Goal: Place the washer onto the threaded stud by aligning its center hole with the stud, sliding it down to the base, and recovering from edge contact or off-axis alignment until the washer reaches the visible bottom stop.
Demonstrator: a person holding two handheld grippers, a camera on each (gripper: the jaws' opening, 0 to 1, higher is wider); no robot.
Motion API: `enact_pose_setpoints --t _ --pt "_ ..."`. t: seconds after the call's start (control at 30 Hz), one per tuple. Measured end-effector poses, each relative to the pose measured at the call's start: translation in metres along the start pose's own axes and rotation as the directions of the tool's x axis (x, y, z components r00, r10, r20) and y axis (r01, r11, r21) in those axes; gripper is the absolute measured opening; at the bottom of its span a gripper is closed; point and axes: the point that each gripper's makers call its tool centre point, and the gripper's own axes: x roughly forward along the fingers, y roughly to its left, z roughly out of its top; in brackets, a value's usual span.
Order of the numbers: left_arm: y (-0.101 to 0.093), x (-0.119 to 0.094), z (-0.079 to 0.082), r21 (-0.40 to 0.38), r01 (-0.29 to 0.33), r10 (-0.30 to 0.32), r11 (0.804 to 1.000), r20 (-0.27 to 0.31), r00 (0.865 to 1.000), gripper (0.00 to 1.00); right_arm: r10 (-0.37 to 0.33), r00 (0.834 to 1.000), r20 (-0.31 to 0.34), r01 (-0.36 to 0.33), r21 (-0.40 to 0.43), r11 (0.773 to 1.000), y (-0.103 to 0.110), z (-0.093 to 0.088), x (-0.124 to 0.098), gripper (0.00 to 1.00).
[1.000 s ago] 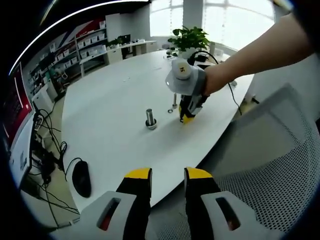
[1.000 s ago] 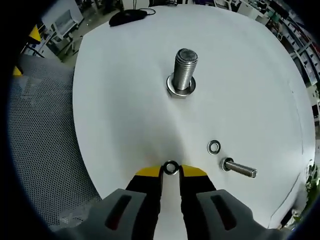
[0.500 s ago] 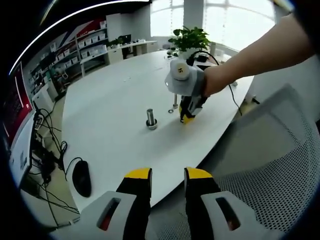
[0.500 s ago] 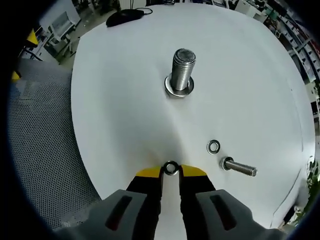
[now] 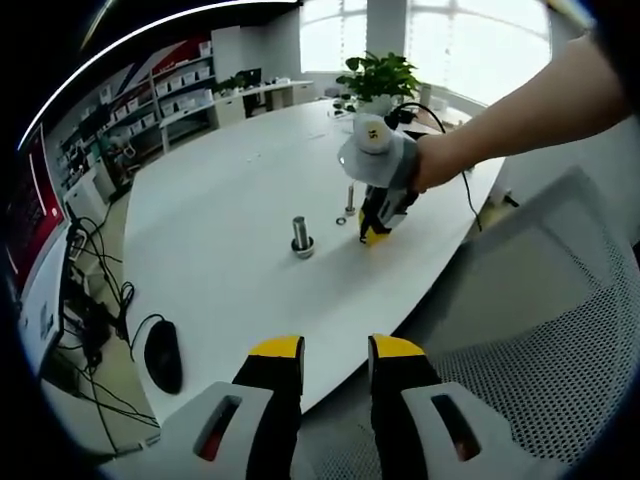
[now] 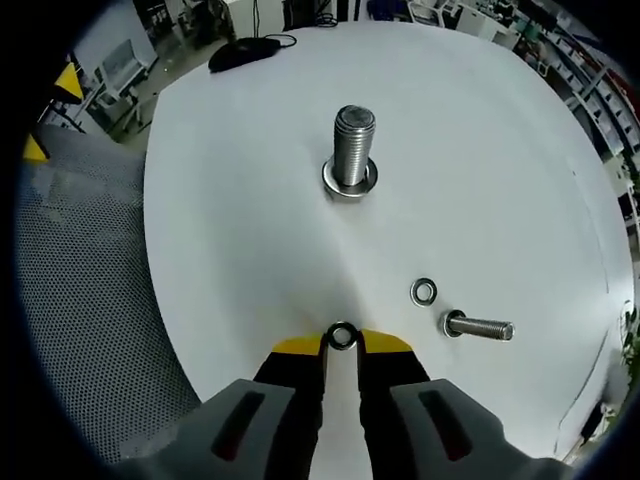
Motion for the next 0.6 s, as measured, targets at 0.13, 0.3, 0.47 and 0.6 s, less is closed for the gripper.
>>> enact_pose_setpoints --t 0.13,0.3,0.47,0.6 --pt "0.0 0.0 0.0 -0.001 -0.001 0.001 1.0 0.0 1.0 0.23 -0.009 1.0 -0.001 0.009 0.002 1.0 -0.002 -0.003 -0.002 0.14" --pt "0.001 0.0 0.0 -0.003 -0.003 0.003 1.0 0.0 1.0 0.23 -0.021 1.0 -0.003 0.021 -0.006 1.0 -0.009 -0.007 -0.008 0.14" --pt "0.001 0.0 0.0 -0.004 -0.003 0.003 1.0 0.0 1.0 0.23 -0.036 0.999 0.008 0.036 0.024 0.999 -0.021 -0.009 -0.016 0.14" --pt "0.001 0.0 0.0 -0.002 -0.001 0.001 1.0 -0.003 1.0 0.23 -0.054 0.998 0.023 0.053 0.04 0.998 -0.031 -0.009 -0.024 0.14"
